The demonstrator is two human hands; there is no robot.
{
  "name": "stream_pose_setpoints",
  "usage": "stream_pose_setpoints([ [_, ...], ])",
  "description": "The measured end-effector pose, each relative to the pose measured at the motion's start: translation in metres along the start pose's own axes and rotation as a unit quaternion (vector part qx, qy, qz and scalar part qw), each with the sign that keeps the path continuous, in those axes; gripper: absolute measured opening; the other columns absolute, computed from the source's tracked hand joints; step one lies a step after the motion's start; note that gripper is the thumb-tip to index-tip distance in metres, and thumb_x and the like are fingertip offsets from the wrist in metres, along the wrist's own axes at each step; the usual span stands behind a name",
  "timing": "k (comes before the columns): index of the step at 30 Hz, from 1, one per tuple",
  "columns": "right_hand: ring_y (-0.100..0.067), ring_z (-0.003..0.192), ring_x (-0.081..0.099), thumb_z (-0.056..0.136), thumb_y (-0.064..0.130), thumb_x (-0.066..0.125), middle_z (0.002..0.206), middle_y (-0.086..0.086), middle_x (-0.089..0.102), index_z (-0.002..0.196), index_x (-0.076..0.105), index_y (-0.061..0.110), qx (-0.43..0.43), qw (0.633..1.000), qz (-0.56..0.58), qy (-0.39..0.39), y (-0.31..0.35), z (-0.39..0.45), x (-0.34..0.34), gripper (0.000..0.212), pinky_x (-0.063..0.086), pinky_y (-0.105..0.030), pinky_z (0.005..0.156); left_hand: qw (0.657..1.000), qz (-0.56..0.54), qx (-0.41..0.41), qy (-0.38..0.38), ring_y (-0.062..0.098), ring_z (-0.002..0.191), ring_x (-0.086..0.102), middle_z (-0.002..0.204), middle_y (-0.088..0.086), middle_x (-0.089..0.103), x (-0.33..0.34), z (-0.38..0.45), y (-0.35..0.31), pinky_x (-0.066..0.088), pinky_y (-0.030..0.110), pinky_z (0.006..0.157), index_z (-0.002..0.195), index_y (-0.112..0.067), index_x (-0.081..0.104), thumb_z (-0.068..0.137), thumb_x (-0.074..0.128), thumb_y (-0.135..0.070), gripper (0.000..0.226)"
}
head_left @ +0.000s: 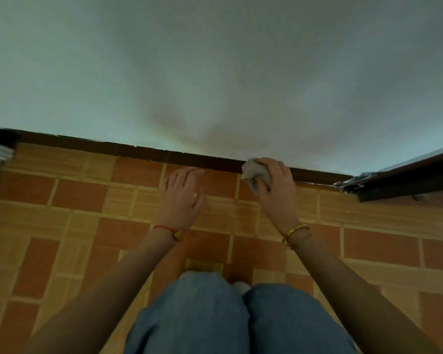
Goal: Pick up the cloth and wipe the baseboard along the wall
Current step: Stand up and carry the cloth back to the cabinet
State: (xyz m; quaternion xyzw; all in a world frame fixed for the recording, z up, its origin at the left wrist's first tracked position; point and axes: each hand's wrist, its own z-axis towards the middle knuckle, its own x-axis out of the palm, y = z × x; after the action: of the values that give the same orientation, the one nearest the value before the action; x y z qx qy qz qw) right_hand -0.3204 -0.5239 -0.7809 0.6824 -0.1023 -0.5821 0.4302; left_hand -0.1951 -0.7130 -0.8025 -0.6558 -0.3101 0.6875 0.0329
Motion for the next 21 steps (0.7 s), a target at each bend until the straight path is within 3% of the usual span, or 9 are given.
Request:
stream_pose_setpoints([
  [6,-0.022,0.105,0.052,0.090,0.005,0.060,0.117,-0.005,0.055,0.123,0.055,0.015,-0.028,0.997,0.043,0.054,0.150,0.016,-0.129,0.035,0.042,-0.025,0.088,0.998,-0.007,-0.031,-0.053,0.026,0.121,0.053,0.128,0.006,0.062,-0.180,-0.027,-0.076,0.039,0.046,0.106,0.131,-0.013,0.060,0.096,0.041,-0.032,0.044],
  [10,-0.019,0.105,0.052,0.086,0.000,0.062,0.116,-0.001,0.054,0.124,0.056,0.015,-0.064,0.993,0.058,0.077,0.260,0.021,-0.223,0.041,0.039,-0.019,0.091,0.995,-0.020,-0.050,-0.085,0.021,0.120,0.048,0.125,0.005,0.063,-0.307,-0.050,-0.135,0.036,0.041,0.105,0.127,-0.014,0.063,0.097,0.044,-0.029,0.038],
  [17,-0.013,0.102,0.050,0.084,-0.003,0.064,0.114,0.007,0.054,0.121,0.057,0.016,-0.140,0.984,0.054,0.093,0.415,0.001,-0.359,0.042,0.032,-0.004,0.092,0.991,-0.007,-0.058,-0.122,0.025,0.111,0.059,0.118,0.004,0.066,-0.497,-0.102,-0.220,0.036,0.035,0.101,0.118,-0.013,0.066,0.098,0.044,-0.028,0.034],
  [19,-0.015,0.103,0.052,0.085,-0.002,0.064,0.115,0.008,0.055,0.119,0.056,0.019,-0.154,0.980,0.072,0.101,0.443,-0.007,-0.387,0.041,0.036,-0.009,0.093,0.989,-0.013,-0.064,-0.131,0.025,0.112,0.060,0.118,0.005,0.066,-0.534,-0.118,-0.241,0.037,0.037,0.102,0.119,-0.012,0.066,0.098,0.043,-0.028,0.035],
  [21,-0.018,0.105,0.054,0.085,-0.003,0.064,0.116,0.005,0.059,0.117,0.058,0.018,-0.159,0.977,0.084,0.112,0.461,-0.015,-0.410,0.038,0.044,-0.023,0.093,0.987,-0.017,-0.068,-0.145,0.024,0.110,0.060,0.117,0.004,0.066,-0.563,-0.134,-0.260,0.044,0.042,0.101,0.119,-0.013,0.066,0.098,0.044,-0.029,0.034],
])
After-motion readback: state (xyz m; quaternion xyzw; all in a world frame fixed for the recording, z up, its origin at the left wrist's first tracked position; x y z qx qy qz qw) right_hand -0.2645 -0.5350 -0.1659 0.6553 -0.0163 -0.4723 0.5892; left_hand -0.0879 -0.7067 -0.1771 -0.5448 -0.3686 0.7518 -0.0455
